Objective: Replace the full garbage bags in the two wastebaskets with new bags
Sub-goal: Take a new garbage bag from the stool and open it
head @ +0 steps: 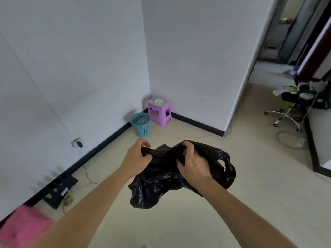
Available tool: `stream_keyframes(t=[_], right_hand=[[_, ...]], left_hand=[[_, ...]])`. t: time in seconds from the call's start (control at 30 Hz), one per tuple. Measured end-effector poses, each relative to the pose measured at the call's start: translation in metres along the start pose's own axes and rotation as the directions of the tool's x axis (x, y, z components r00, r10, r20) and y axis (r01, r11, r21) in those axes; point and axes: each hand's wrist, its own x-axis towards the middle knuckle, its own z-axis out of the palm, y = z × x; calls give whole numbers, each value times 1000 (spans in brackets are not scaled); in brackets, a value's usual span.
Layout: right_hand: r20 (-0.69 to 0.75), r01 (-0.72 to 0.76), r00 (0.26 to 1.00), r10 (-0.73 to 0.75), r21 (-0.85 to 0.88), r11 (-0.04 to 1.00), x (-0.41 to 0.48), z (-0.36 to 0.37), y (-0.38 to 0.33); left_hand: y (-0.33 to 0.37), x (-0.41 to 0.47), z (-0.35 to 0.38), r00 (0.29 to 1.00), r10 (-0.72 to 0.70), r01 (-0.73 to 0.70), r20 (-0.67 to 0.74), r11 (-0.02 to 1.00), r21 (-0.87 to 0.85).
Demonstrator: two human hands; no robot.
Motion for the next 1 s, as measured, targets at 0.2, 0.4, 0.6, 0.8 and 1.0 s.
stream_keyframes(t=[0.2, 0.4, 0.6, 0.8, 1.0], right_hand=[[328, 26, 944, 40, -194, 981, 139, 56, -38], [422, -133, 902, 87, 81, 988, 244, 99, -74], [165, 189, 978, -127, -447, 875, 341, 140, -53], [397, -30, 908, 136, -262, 965, 487, 203, 2], [371, -24, 925, 84, -165, 986, 627, 234, 14]], left_hand=[[-63, 112, -66, 993, 114, -111, -9, 979, 172], [-97, 221, -113, 986, 168, -154, -9, 923, 352], [-109, 322, -120, 969, 228, -248, 97, 895, 371], [-134, 467, -114, 970, 179, -243, 164, 690, 682], [-148, 601, -124, 982, -175, 3, 76, 412, 911]])
